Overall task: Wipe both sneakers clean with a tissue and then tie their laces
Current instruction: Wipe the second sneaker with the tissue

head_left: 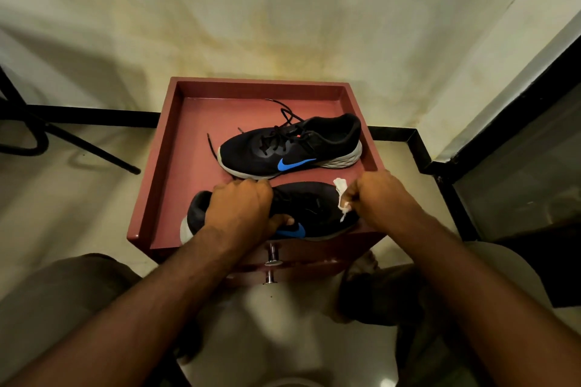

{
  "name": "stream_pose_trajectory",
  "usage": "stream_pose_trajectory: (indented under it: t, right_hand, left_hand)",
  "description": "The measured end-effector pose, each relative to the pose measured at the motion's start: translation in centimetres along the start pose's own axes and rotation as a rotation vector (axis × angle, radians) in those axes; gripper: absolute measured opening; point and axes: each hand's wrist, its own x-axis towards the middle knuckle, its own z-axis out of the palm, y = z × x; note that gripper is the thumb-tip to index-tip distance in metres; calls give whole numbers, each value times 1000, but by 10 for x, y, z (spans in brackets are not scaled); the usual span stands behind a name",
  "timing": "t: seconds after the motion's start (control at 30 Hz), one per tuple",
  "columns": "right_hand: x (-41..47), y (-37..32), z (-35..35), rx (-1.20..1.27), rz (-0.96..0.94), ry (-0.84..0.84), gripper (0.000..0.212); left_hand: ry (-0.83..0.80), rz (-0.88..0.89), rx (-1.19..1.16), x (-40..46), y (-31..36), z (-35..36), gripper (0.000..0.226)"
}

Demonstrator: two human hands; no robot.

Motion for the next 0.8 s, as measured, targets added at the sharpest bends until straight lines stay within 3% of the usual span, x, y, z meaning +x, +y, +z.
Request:
stream_pose_trajectory:
  t: [0.07,0.23,0.4,0.53,0.6,0.7,0.8]
  right_hand:
    - [1,-11,-1,-3,16,-86,28]
    - [24,-39,-4,137,-73,-31,21]
    - [32,-26,-4,323,-200,-13,18]
    - [10,-5,13,619,-232,225,12]
    - [-3,8,16,985,-148,329,12]
    - [-20,23,19,1502,-50,322,15]
    - [-28,25,29,1609,48,322,17]
  left_hand:
    - [-7,25,27,1,0,0,66]
    - [-9,81,75,2,-2,0,66]
    - [11,76,31,2,-3,3,66]
    - [-13,47,-82,3,-8,5,70]
    - [-20,42,-99,5,-9,4,71]
    - [-8,39,-86,6,-10,4,70]
    - [-17,35,-90,5,-11,7,69]
